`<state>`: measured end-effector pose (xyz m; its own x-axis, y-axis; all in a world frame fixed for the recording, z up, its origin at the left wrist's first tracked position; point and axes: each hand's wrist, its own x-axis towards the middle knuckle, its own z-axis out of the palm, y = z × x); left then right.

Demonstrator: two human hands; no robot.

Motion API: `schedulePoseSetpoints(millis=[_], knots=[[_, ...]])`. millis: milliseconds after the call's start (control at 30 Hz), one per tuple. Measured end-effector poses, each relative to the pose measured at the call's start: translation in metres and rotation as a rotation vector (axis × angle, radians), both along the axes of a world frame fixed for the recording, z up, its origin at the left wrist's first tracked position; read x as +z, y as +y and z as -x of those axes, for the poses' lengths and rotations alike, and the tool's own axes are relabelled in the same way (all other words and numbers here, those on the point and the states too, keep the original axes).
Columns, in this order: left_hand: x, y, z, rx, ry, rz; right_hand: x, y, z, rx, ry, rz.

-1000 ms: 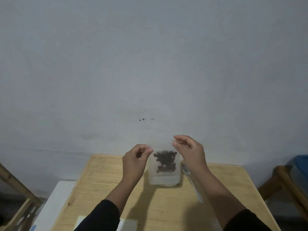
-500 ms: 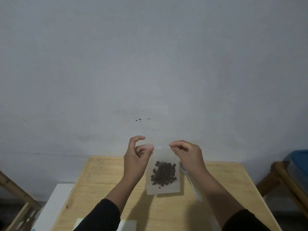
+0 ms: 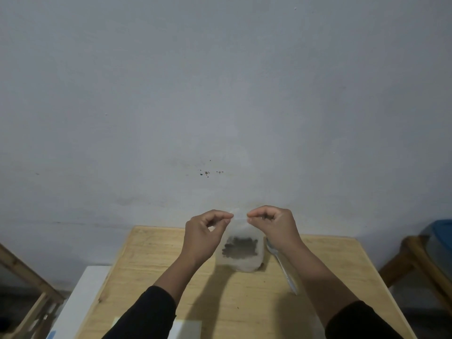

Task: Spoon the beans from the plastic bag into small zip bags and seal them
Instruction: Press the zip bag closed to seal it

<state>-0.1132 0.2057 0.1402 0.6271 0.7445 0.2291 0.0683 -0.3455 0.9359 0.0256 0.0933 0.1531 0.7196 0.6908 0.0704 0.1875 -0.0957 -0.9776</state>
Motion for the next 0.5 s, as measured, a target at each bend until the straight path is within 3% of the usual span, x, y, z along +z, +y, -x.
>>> schedulePoseSetpoints(millis=[500], knots=[[-0.006,-0.011,-0.003,0.009,0.035,0.104,-0.009,0.002,0.016,0.071,0.025,0.043]])
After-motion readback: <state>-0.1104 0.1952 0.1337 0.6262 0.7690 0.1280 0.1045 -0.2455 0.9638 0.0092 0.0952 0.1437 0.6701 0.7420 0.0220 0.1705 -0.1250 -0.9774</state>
